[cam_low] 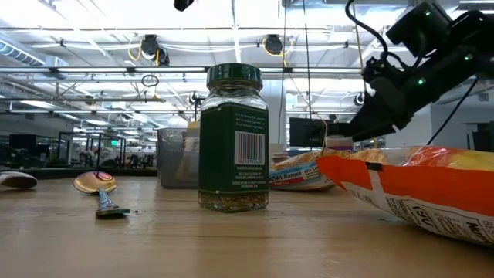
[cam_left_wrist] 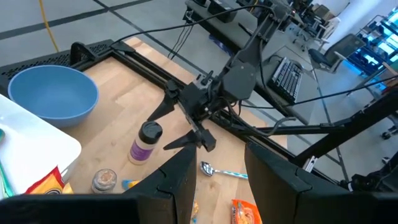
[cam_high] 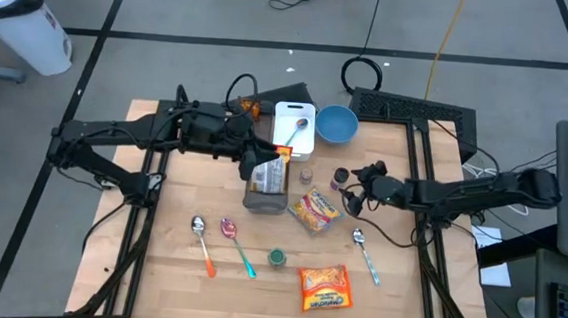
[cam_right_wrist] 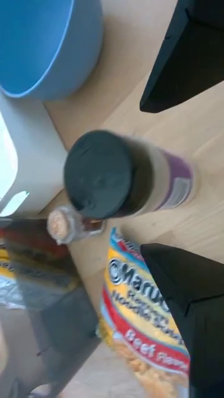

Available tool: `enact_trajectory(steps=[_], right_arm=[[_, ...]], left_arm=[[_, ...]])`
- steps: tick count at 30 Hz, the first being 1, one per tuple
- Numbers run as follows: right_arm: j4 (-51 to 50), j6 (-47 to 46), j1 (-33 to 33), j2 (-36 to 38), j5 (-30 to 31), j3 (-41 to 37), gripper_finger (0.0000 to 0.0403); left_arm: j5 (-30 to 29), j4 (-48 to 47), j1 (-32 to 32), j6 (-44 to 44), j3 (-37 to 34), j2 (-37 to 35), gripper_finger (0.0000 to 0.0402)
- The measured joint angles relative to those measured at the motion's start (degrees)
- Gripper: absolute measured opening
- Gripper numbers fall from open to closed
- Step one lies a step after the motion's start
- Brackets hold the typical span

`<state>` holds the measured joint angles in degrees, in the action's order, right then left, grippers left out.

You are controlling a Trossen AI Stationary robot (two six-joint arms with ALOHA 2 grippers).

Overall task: Pick & Place Food Item
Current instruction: Put the violet spice bottle into the top black bin

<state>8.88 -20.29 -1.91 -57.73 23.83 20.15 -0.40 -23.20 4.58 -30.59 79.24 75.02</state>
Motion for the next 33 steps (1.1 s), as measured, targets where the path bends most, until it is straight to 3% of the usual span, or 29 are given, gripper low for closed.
enact_trajectory(steps=[5,12,33], right_arm=[[10.95,0.0,0.0,-4.79,0.01,-3.54,0.0359],[13.85,-1.05,0.0,-8.84,0.07,-5.59,0.0359],[34.69,-1.65,-2.38,-24.74,0.14,-7.9,0.0359]], left_arm=[[0.17,-0.02,0.0,0.0,0.0,-0.02,0.0145],[0.39,-0.05,0.0,0.03,0.0,-0.02,0.0145],[-1.18,0.0,0.21,0.26,0.0,-0.02,0.0145]])
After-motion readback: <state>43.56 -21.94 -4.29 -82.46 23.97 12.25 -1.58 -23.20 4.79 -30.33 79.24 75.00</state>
